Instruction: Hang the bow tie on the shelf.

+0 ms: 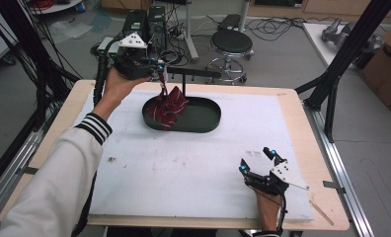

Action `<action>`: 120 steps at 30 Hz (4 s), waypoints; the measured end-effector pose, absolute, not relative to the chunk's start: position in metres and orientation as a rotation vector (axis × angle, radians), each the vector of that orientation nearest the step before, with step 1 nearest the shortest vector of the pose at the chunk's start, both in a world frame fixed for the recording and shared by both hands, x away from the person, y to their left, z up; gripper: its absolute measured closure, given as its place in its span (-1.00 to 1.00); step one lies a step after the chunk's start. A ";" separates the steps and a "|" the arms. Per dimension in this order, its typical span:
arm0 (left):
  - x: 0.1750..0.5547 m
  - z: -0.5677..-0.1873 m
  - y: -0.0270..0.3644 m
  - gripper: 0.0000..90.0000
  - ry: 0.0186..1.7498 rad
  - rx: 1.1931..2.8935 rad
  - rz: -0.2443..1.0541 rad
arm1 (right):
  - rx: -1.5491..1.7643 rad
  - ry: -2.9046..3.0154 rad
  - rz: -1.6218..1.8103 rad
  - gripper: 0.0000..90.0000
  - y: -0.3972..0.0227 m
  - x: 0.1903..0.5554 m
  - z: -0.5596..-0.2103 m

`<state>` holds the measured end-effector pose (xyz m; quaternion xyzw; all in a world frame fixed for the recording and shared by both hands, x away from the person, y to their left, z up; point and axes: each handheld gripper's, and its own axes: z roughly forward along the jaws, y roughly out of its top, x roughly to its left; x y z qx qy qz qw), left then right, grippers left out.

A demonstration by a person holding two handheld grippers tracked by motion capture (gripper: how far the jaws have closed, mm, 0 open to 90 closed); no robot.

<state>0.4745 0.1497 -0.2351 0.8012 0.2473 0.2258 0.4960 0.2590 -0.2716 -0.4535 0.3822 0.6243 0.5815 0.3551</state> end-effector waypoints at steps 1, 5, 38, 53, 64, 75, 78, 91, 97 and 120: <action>0.476 -0.236 0.150 0.77 0.605 1.938 0.547 | 0.989 1.613 1.503 -0.79 -0.272 0.259 -0.454; 0.482 -0.239 0.152 0.78 0.617 1.929 0.548 | 0.990 1.614 1.504 -0.79 -0.272 0.259 -0.454; 0.503 -0.213 0.175 0.77 0.679 1.869 0.695 | 0.992 1.613 1.502 -0.79 -0.272 0.259 -0.454; 0.515 -0.229 0.180 0.77 0.777 1.854 0.749 | 0.981 1.617 1.493 -0.79 -0.271 0.259 -0.453; 0.518 -0.255 0.193 0.77 0.876 1.871 0.753 | 0.974 1.618 1.491 -0.79 -0.271 0.259 -0.453; 0.516 -0.275 0.201 0.72 0.922 1.906 0.704 | 0.980 1.619 1.496 -0.79 -0.271 0.259 -0.453; 0.515 -0.280 0.202 0.71 0.922 1.910 0.692 | 0.979 1.621 1.500 -0.79 -0.271 0.259 -0.453; 0.513 -0.287 0.207 -0.01 0.996 1.840 0.672 | 0.971 1.620 1.496 -0.79 -0.271 0.259 -0.453; 0.508 -0.292 0.216 -0.43 0.927 1.790 0.635 | 0.979 1.624 1.500 -0.79 -0.271 0.259 -0.453; 0.398 -0.363 0.288 -0.70 0.696 1.629 0.549 | 0.971 1.620 1.486 -0.79 -0.271 0.259 -0.453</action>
